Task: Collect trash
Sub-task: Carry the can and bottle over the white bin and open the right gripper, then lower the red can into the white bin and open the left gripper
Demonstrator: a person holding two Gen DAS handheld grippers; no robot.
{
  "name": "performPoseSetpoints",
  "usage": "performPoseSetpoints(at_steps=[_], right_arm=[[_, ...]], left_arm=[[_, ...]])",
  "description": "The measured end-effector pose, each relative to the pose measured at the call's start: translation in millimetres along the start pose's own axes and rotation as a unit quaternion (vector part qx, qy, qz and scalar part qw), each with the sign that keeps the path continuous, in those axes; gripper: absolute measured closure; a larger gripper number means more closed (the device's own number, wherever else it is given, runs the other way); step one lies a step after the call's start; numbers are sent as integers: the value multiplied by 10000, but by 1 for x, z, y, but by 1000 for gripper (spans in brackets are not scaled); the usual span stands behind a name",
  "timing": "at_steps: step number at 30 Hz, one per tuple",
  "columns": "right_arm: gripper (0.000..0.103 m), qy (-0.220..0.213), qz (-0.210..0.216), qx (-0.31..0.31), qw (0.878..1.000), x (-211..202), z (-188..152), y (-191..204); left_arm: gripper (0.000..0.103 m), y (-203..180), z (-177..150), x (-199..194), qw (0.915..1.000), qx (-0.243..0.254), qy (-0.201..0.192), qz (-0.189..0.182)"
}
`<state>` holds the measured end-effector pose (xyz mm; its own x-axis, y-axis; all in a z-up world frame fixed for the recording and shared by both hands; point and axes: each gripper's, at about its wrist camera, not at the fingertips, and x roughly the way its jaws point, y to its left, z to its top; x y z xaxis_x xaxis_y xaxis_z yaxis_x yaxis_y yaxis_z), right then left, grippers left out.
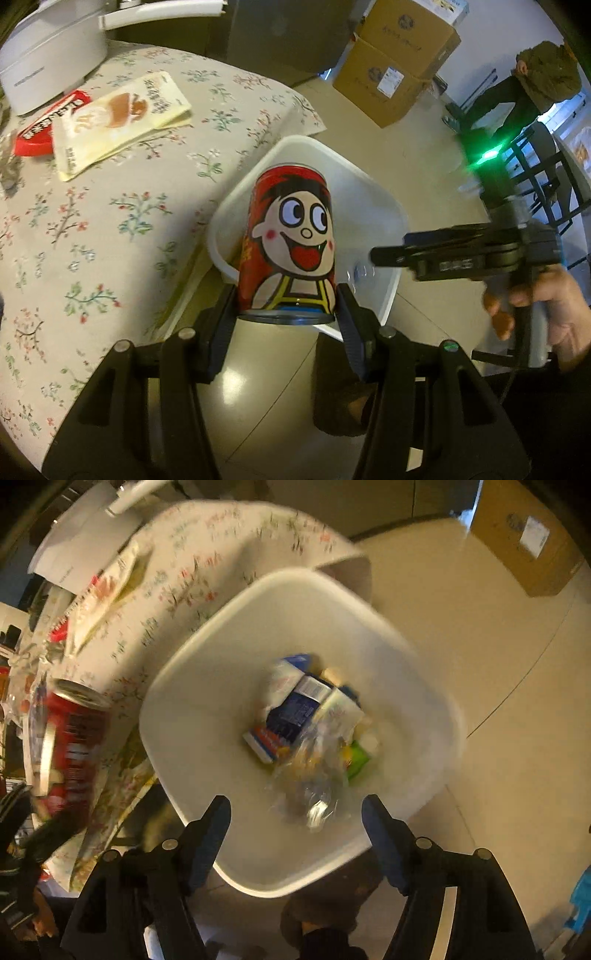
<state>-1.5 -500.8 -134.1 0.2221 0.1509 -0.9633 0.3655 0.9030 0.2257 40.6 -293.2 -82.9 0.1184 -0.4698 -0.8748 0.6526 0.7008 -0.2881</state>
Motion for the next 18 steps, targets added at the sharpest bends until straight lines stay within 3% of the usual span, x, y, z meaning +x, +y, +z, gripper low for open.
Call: performPoseSetpoints(at_steps=[11, 18], right_arm=[[26, -434, -628, -203, 9969, -34, -27, -26], [26, -476, -726, -116, 9962, -37, -31, -38]], left_arm=[[49, -18, 13, 40, 9994, 209, 284, 44], [48, -20, 19, 52, 9991, 401, 109, 65]])
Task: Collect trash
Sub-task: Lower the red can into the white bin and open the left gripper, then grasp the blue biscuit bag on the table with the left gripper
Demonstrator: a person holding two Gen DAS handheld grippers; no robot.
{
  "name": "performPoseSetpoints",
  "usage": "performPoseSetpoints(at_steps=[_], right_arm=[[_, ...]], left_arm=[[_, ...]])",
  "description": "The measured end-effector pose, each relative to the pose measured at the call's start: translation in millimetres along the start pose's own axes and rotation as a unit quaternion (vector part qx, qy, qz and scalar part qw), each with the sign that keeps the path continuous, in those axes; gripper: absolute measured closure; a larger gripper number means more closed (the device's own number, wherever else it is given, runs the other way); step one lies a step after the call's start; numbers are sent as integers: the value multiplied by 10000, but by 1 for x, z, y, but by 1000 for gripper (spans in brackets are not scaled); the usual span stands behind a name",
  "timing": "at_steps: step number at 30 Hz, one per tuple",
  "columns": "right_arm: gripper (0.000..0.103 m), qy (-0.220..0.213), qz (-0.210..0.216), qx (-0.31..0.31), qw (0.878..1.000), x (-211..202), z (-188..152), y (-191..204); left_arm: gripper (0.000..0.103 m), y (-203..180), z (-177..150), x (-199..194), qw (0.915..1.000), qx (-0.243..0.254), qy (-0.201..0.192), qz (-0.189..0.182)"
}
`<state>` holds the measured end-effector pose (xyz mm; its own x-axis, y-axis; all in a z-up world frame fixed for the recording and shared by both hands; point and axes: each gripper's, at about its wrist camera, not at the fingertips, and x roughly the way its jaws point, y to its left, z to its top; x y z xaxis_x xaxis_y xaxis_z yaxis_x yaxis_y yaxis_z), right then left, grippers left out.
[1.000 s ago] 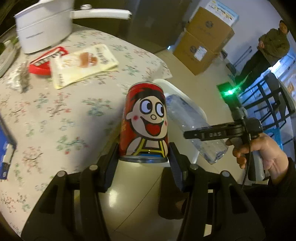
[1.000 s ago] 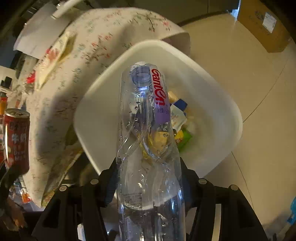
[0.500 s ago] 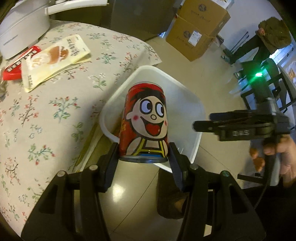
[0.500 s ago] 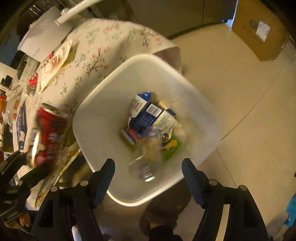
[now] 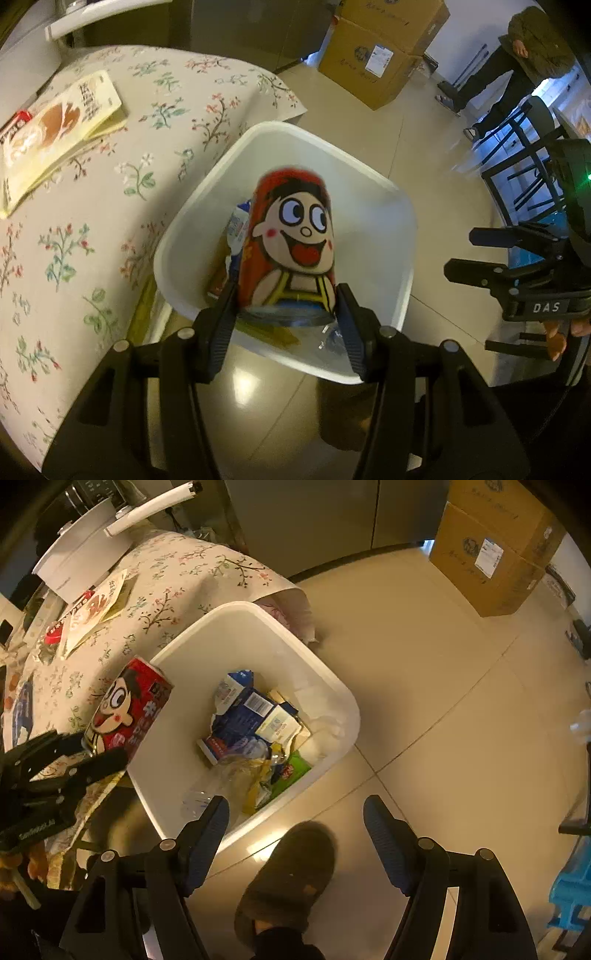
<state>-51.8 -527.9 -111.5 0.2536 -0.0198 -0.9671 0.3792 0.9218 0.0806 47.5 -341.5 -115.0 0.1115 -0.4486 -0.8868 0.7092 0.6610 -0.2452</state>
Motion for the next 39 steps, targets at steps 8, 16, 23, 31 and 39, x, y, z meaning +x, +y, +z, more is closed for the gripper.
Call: performPoseSetpoints(at_steps=[8, 16, 23, 31, 39], right_arm=[[25, -202, -126, -166, 9996, -10, 3, 15], [21, -591, -52, -637, 9962, -29, 12, 62], [20, -697, 68, -947, 9930, -34, 22, 112], [15, -922, 217, -1297, 9870, -41, 28, 162], [11, -1119, 98, -1706, 9789, -41, 25, 193]], left_arm=[[22, 32, -7, -42, 9982, -321, -377, 346], [12, 97, -36, -101, 9880, -829, -758, 1062], [10, 158, -61, -136, 9689, -1476, -769, 1830], [8, 206, -80, -152, 9401, -2157, -687, 2549], [1, 246, -86, -158, 9067, -2892, -648, 3002]])
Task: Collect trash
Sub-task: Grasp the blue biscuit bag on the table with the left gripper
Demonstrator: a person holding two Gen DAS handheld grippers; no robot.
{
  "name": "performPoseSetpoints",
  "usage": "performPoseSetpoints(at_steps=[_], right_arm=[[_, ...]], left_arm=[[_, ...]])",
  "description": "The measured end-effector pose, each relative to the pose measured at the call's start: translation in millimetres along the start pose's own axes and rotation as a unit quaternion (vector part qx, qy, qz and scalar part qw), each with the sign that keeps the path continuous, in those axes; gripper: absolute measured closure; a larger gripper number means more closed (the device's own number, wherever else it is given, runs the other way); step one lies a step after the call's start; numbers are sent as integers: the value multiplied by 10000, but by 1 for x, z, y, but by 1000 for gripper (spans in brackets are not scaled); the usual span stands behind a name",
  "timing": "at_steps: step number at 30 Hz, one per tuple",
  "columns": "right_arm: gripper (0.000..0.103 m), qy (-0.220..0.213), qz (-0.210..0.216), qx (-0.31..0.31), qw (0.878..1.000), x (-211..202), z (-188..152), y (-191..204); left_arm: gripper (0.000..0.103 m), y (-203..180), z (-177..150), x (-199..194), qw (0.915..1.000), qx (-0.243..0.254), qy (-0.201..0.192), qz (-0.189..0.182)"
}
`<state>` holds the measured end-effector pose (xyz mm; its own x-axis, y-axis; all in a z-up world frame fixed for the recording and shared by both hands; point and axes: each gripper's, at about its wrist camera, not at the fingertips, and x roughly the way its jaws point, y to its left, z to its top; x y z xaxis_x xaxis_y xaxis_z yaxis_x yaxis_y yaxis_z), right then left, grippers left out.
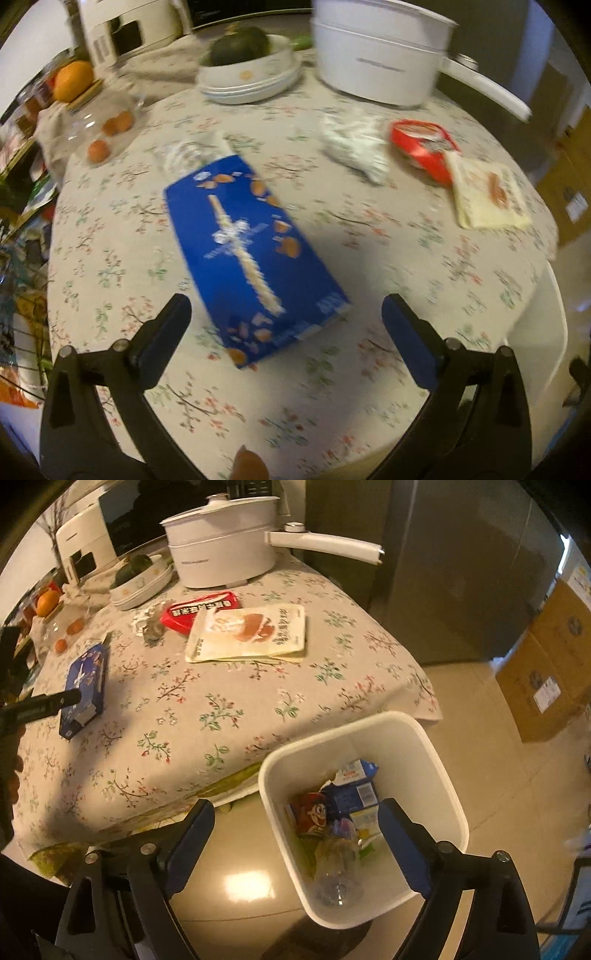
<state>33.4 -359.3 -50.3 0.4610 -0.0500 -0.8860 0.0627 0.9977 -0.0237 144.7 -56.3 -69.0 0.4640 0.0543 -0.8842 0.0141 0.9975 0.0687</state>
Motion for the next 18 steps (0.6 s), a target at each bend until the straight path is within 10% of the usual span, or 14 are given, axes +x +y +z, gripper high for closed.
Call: performPoseSetpoints(at_steps=[18], right_arm=[[11, -61, -107, -178, 9998, 15, 12, 17]], left_arm=[[0, 38, 18, 54, 9936, -1060, 393, 29]])
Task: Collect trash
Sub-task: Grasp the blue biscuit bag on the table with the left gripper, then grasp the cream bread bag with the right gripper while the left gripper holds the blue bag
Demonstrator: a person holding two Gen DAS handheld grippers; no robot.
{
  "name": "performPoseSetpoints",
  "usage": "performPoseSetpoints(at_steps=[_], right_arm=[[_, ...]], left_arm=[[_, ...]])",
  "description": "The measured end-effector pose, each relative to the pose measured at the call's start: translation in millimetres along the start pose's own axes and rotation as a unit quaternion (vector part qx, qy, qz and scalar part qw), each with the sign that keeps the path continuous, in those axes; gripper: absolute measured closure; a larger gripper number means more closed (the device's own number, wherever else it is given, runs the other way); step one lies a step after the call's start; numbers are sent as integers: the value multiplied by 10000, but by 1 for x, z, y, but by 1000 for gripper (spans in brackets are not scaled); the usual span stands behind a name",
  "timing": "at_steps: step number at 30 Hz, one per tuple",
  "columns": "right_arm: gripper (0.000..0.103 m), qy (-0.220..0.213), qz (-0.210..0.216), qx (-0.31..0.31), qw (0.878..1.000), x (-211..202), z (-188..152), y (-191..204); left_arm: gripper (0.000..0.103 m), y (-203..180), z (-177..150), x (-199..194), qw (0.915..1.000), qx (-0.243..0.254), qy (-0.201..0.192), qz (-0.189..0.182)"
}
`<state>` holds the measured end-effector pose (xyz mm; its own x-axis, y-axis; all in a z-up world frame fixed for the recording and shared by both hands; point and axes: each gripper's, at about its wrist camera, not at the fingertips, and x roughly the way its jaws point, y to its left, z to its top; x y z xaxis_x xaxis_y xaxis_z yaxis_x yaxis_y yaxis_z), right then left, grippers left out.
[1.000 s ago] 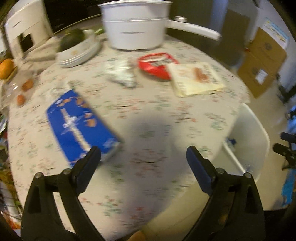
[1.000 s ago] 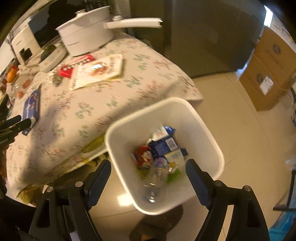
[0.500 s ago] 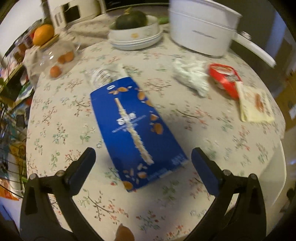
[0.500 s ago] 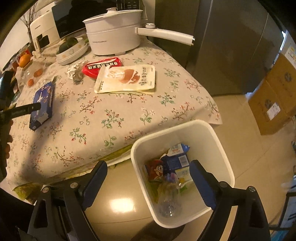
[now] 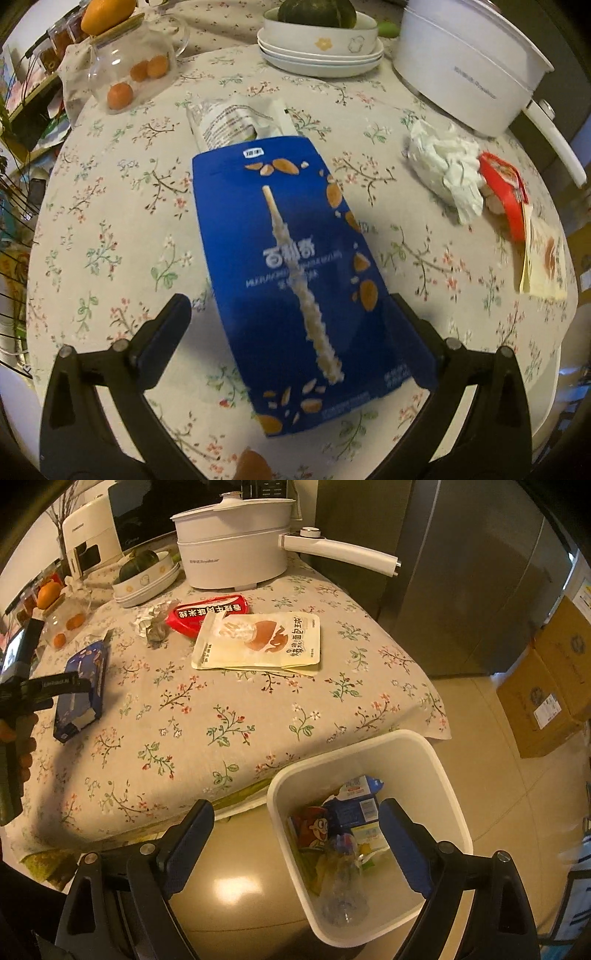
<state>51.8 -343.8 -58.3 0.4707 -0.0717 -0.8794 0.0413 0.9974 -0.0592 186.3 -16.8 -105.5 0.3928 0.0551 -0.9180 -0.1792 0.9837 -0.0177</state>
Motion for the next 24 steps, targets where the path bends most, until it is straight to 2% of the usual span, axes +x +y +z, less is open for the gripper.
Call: performPoseSetpoints(at_steps=[4, 7, 10, 13, 16, 24], right_arm=[[11, 79, -45, -57, 9999, 7, 3, 6], [11, 84, -5, -11, 10000, 9, 7, 11], [11, 70, 61, 39, 9999, 9, 9, 14], [11, 60, 71, 0, 10000, 10, 12, 20], [11, 91, 51, -44, 9999, 12, 13, 23], [11, 83, 97, -52, 9999, 14, 17, 26]], left_arm=[[0, -5, 1, 5, 9998, -27, 107, -142], [0, -11, 2, 16, 9996, 74, 278, -21], [0, -4, 0, 27, 9988, -123, 465, 62], [6, -2, 1, 25, 9991, -170, 399, 26], [6, 1, 1, 20, 9991, -171, 373, -107], [8, 4, 0, -12, 9991, 234, 51, -364]])
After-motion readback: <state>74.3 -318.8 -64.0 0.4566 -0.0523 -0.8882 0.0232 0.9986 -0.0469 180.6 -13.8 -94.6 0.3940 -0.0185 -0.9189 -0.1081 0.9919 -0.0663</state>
